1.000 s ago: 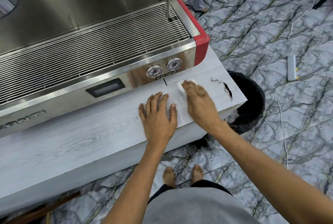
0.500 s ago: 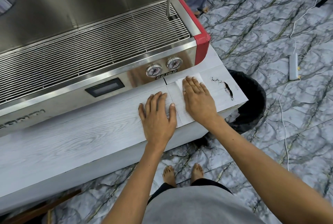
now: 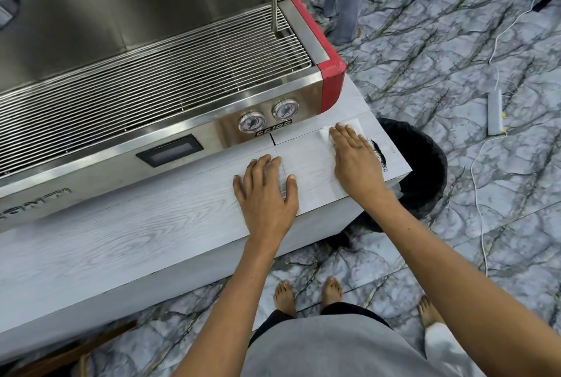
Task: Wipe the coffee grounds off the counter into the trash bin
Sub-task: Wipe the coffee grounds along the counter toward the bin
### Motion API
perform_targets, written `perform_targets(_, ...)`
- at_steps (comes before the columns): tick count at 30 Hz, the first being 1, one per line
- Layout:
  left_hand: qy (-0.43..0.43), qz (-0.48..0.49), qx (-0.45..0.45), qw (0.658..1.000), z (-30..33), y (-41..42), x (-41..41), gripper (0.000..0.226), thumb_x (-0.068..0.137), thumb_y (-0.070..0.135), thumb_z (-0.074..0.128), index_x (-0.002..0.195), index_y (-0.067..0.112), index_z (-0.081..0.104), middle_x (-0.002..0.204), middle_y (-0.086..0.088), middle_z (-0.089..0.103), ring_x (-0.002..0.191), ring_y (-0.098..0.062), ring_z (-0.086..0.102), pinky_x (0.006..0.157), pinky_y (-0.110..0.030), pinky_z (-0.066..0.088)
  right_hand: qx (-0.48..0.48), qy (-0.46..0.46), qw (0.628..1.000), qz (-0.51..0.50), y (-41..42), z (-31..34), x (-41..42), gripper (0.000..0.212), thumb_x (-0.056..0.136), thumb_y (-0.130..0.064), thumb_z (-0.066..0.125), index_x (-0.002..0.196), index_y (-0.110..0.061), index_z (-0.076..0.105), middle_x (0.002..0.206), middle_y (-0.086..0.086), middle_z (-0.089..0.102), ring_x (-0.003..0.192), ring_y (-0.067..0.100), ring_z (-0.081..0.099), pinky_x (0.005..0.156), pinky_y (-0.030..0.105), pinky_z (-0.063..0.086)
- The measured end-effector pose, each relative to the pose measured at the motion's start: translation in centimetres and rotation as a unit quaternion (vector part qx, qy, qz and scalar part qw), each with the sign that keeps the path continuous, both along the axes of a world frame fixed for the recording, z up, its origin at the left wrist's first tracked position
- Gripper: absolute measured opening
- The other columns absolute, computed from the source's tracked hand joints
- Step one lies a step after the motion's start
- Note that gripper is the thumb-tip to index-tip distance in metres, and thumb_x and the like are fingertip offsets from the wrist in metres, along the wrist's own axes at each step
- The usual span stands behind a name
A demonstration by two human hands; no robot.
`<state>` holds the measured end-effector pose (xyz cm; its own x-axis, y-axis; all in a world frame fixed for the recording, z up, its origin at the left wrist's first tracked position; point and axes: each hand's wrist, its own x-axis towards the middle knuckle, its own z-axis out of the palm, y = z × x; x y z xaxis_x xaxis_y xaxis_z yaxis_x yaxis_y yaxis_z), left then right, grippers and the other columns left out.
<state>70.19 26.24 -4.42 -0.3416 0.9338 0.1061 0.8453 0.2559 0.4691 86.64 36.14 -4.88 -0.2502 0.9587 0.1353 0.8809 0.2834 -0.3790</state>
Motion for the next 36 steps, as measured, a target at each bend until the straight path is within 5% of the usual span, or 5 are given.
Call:
perform_targets(11, 0.007, -0.021, -0.007, 1.0, 0.0, 2.4, 3.2, 0.048, 0.096, 0.045, 0.045, 0.139, 0.026, 0.05, 0.152, 0.004, 0.041, 0.145, -0.02, 0.027, 0.121, -0.054, 0.011, 0.008, 0.012, 1.0, -0.019, 0.9, -0.1, 1.4, 0.054, 0.092, 0.006, 0.034, 0.144, -0.006, 0.039, 0.152, 0.011, 0.036, 0.143, 0.023, 0.027, 0.119, 0.038, 0.02)
perform_targets(23, 0.029, -0.013, 0.008, 0.999, -0.2, 2.6, 3.9, 0.046, 0.099, 0.047, 0.039, 0.139, 0.027, 0.049, 0.152, 0.008, 0.042, 0.145, -0.015, 0.028, 0.122, -0.048, 0.012, 0.063, 0.087, 0.993, 0.046, -0.2, 0.2, 3.0, 0.046, 0.086, 0.014, 0.046, 0.129, 0.002, 0.054, 0.133, 0.022, 0.056, 0.128, 0.035, 0.049, 0.108, 0.051, 0.038)
perform_targets(28, 0.021, -0.002, 0.01, 1.0, -0.3, 2.7, 3.9, 0.048, 0.099, 0.049, 0.037, 0.139, 0.026, 0.05, 0.151, 0.009, 0.044, 0.144, -0.013, 0.03, 0.122, -0.046, 0.012, 0.064, 0.049, 0.99, 0.118, -3.3, -0.7, 2.3, 0.041, 0.09, -0.004, 0.046, 0.13, 0.001, 0.054, 0.135, 0.018, 0.055, 0.129, 0.032, 0.049, 0.11, 0.046, 0.036)
perform_targets(36, 0.019, -0.019, 0.009, 1.0, -0.2, 2.5, 3.7, 0.049, 0.098, 0.05, 0.036, 0.139, 0.026, 0.051, 0.152, 0.007, 0.043, 0.145, -0.016, 0.03, 0.121, -0.049, 0.014, 0.063, 0.031, 0.994, 0.08, -4.6, -1.3, 2.1, 0.044, 0.097, -0.026, 0.037, 0.132, -0.005, 0.055, 0.141, 0.01, 0.052, 0.134, 0.023, 0.044, 0.113, 0.039, 0.032)
